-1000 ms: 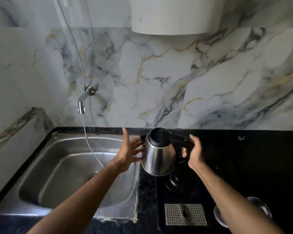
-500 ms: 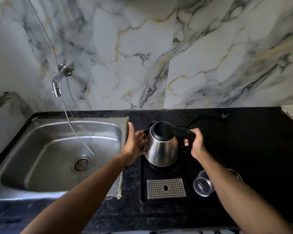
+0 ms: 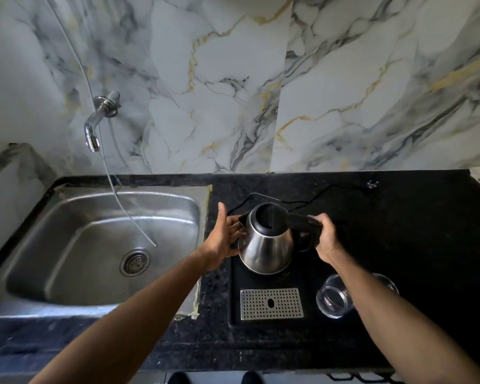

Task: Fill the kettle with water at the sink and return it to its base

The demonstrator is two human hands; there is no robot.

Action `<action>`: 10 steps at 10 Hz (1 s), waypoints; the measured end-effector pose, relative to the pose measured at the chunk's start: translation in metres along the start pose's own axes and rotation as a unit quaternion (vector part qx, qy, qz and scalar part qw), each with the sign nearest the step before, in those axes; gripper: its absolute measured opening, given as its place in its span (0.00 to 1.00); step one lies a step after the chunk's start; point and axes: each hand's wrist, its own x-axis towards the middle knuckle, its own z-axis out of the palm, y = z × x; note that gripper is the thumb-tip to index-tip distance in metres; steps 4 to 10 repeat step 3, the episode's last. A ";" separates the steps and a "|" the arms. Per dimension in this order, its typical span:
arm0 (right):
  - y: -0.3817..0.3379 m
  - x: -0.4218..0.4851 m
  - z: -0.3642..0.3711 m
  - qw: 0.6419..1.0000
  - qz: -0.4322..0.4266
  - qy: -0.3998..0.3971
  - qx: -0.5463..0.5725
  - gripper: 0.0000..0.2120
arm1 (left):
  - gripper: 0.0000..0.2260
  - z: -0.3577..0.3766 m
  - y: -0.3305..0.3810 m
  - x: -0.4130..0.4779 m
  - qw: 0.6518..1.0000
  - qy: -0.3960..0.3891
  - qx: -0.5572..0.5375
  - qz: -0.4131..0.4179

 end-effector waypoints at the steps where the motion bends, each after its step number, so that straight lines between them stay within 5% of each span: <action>1: -0.026 0.004 -0.003 0.994 0.047 -0.040 -0.091 0.14 | 0.55 -0.006 0.021 -0.012 0.995 -0.022 0.093 -0.016; 2: -0.058 0.013 0.012 0.960 0.018 -0.026 -0.277 0.15 | 0.48 -0.020 0.047 -0.019 0.987 0.002 0.158 0.011; 3: -0.096 0.012 0.074 0.891 -0.046 -0.083 -0.443 0.18 | 0.24 -0.040 0.094 -0.043 0.961 0.027 0.234 0.142; 10: -0.096 0.012 0.074 0.891 -0.046 -0.083 -0.443 0.18 | 0.24 -0.040 0.094 -0.043 0.961 0.027 0.234 0.142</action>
